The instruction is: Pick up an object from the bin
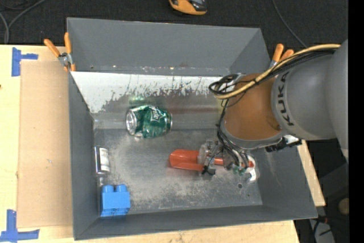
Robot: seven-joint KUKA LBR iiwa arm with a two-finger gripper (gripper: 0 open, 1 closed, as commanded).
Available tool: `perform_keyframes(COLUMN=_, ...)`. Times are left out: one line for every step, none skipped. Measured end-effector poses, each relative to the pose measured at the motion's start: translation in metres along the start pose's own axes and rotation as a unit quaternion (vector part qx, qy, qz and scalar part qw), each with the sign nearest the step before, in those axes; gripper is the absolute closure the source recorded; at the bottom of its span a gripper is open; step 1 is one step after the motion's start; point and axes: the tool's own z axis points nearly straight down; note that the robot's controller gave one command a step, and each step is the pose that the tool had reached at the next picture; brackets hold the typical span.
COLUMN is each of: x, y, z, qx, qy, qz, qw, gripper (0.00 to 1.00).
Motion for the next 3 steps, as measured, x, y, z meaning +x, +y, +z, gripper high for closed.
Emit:
perform_keyframes(x=0.002, y=0.000, z=-0.032, qx=0.000, qy=0.0035, qz=0.000, qw=1.0000, gripper=1.00)
perform_keyframes(x=0.000, y=0.000, z=-0.055, qx=0.000, qy=0.0004, qz=0.000, qw=1.0000, gripper=1.00)
perform_keyframes(x=0.002, y=0.000, z=-0.081, qx=0.000, qy=0.0034, qz=0.000, qw=1.0000, gripper=1.00)
